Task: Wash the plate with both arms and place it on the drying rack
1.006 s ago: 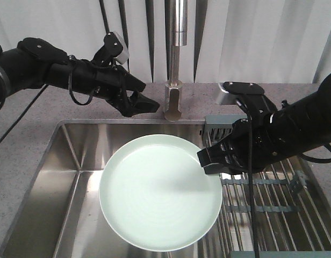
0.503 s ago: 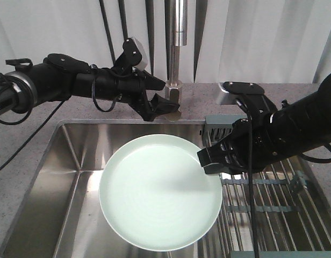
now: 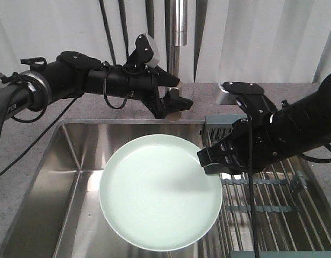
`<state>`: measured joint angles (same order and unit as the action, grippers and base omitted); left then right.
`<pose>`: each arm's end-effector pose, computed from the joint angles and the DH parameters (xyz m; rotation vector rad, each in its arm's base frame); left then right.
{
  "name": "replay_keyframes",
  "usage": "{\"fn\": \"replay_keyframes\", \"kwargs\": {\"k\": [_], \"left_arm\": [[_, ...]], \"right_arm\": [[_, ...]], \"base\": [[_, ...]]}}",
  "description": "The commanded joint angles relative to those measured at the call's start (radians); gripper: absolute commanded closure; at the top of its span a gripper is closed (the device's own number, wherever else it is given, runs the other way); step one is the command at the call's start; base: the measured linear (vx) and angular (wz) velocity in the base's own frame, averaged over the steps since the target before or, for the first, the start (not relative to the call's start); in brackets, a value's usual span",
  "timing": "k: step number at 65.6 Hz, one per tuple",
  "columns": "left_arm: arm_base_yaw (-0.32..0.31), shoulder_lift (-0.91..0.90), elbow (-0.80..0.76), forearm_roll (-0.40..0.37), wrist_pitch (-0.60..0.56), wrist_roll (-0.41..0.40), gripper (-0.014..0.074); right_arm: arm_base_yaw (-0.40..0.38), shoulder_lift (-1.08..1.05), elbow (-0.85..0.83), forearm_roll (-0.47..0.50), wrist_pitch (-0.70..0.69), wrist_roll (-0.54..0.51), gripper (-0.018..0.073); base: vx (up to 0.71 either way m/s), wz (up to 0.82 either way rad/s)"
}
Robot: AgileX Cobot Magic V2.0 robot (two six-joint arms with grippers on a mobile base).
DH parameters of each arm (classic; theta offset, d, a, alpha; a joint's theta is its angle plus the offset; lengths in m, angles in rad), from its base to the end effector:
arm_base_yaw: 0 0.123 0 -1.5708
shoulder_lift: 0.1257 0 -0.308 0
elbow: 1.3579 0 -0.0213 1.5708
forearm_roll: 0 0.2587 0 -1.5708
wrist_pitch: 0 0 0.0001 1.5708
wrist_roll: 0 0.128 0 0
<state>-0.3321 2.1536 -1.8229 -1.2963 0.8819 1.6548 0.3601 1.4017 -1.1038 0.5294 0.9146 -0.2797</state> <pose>0.4691 -0.2625 0.2696 1.2335 1.5970 -0.7779 0.2646 0.1544 0.2955 -0.5349 2.5896 0.6858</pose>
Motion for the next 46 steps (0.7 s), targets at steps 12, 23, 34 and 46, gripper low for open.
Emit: {"fn": "replay_keyframes", "kwargs": {"k": [12,23,34,46], "left_arm": [[-0.004,-0.045,-0.032,-0.043,0.002,-0.024,0.0028],[-0.004,-0.032,-0.032,-0.032,0.033,-0.044,0.0028],[-0.004,-0.033,-0.038,-0.024,0.167,-0.045,0.0043],[-0.004,-0.041,-0.038,0.021,0.232,-0.060,0.0074]], "right_arm": [[-0.002,-0.034,-0.026,0.032,-0.029,-0.007,0.0561],[-0.002,-0.034,-0.026,0.032,-0.030,-0.007,0.0561],[-0.002,-0.034,-0.026,0.032,-0.030,-0.007,0.0561],[-0.002,-0.034,-0.026,0.032,-0.030,-0.007,0.0561]], "base": [[0.00,0.00],[0.00,0.00],[0.00,0.00],[0.00,0.00]]}}
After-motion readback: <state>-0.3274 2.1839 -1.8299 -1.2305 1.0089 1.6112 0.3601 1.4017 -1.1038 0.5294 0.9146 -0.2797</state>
